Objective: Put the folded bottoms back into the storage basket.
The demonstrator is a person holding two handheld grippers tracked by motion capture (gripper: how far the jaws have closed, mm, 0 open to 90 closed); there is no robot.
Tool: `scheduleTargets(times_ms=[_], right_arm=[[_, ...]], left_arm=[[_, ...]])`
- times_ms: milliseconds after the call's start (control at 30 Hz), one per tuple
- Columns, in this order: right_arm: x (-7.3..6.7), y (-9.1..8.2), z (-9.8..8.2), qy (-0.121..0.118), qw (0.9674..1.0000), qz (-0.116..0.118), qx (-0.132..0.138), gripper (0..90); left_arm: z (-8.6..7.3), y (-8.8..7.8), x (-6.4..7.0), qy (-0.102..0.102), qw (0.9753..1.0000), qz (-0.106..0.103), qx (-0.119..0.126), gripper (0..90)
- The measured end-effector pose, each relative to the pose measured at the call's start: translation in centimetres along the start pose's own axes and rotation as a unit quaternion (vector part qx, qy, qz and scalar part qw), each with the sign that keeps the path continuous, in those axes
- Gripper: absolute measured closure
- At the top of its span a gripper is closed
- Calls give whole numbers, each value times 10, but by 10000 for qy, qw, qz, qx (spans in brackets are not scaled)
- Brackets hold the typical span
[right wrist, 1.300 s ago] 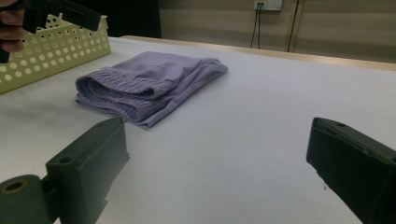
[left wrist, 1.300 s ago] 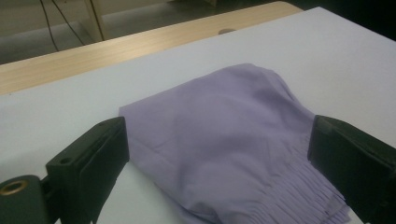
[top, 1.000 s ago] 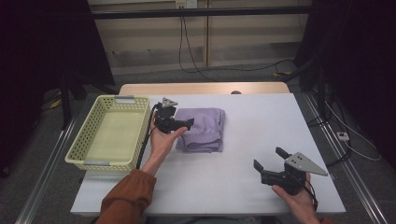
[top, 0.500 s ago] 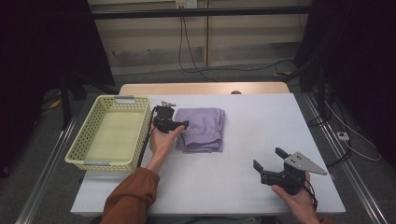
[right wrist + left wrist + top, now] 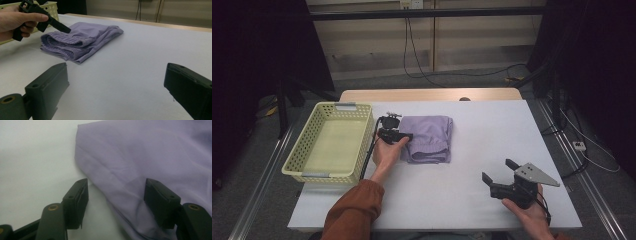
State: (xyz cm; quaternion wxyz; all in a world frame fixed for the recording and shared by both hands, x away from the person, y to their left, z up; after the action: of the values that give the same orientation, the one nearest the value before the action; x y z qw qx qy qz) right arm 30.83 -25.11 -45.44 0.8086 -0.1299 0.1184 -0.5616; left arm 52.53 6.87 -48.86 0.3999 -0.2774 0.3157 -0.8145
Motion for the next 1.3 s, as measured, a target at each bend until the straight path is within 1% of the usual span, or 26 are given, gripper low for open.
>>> scheduleTargets(times_ms=[33, 67, 133, 167, 200, 233, 267, 333, 400, 433, 500, 533, 600, 700, 733, 833, 900, 933, 967, 1000, 1033, 1067, 1133, 1233, 1300], right_arm=[[0, 0, 0, 3, 10000, -1, -5, 55], [0, 0, 0, 11, 10000, -1, -10, 54], [1, 0, 0, -3, 10000, -13, -1, 55], [1, 0, 0, -3, 10000, -13, -1, 55], [1, 0, 0, -5, 10000, -11, 0, 55], [0, 0, 0, 9, 10000, 0, -14, 55], [0, 0, 0, -5, 10000, 2, -8, 55], [0, 0, 0, -11, 10000, 5, -16, 55], [0, 1, 0, -15, 10000, 4, -17, 55], [-1, 1, 0, -17, 10000, 9, -19, 56], [-1, 1, 0, -24, 10000, 7, -22, 56], [-1, 1, 0, -24, 10000, 7, -22, 56], [-1, 1, 0, -38, 10000, 4, -21, 57], [0, 1, -1, -42, 10000, -1, -24, 57], [0, 1, -1, -41, 10000, -1, -25, 57], [0, 2, 0, -25, 10000, 1, -27, 57], [-1, 2, 0, -27, 10000, 4, -31, 57], [-1, 2, -1, -41, 10000, 11, -34, 57], [-1, 2, -1, -36, 10000, 11, -37, 57], [-1, 2, -1, -32, 10000, 10, -43, 57], [-1, 2, -1, -30, 10000, 15, -48, 57], [-1, 2, -1, -30, 10000, 15, -48, 57], [-1, 2, -1, -21, 10000, 20, -52, 58], [-1, 1, -1, -27, 10000, 26, -46, 58], [-1, 2, -1, -12, 10000, 20, -44, 58]], left_arm=[[-1, 0, 1, 48, 10000, 28, -21, 370], [-1, 0, 2, 109, 9998, 128, -61, 388], [-2, 0, 4, 104, 9998, 136, -79, 411], [-2, -1, 4, 124, 9998, 103, -130, 411], [-3, -2, 5, 117, 9998, 92, -129, 431], [-4, -3, 8, 197, 9997, 31, -169, 483], [-4, -3, 8, 197, 9997, 31, -169, 506], [-5, -5, 8, 127, 9997, -81, -191, 558], [-5, -5, 7, 41, 9997, -137, -189, 575], [-5, -5, 7, -44, 9998, -74, -182, 595], [-5, -5, 9, -9, 9998, -52, -191, 618], [-5, -5, 9, -9, 9998, -52, -191, 641], [-5, -5, 9, -84, 9997, -104, -200, 675], [-5, -5, 9, -147, 9996, -121, -198, 679], [-5, -5, 9, -225, 9995, -110, -184, 679], [-4, -4, 11, -204, 9996, -68, -186, 685], [-4, -4, 11, -248, 9995, -127, -157, 748], [-4, -3, 11, -287, 9994, -174, -131, 764], [-4, -2, 12, -301, 9994, -164, -112, 775], [-3, -2, 13, -239, 9995, -130, -133, 784], [-3, -1, 14, -220, 9996, -131, -129, 811], [-3, -1, 15, -241, 9995, -183, -114, 811], [-3, 0, 16, -266, 9993, -231, -112, 852], [-3, -1, 14, -345, 9988, -333, -118, 859], [-2, -1, 13, -357, 9986, -386, -96, 863]])
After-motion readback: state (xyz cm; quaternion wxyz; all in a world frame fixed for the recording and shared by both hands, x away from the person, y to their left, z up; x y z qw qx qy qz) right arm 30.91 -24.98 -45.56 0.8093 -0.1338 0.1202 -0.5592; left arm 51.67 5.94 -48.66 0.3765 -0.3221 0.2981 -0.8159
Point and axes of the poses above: each handheld gripper's, and its own axes: y roughly forward along the jaws, z roughly out of its top, x roughly to its right, the point moved 5 cm from there along y, roughly forward along the jaws, and after that the axes turned 4 degrees about -z, right-handed, at the moved point
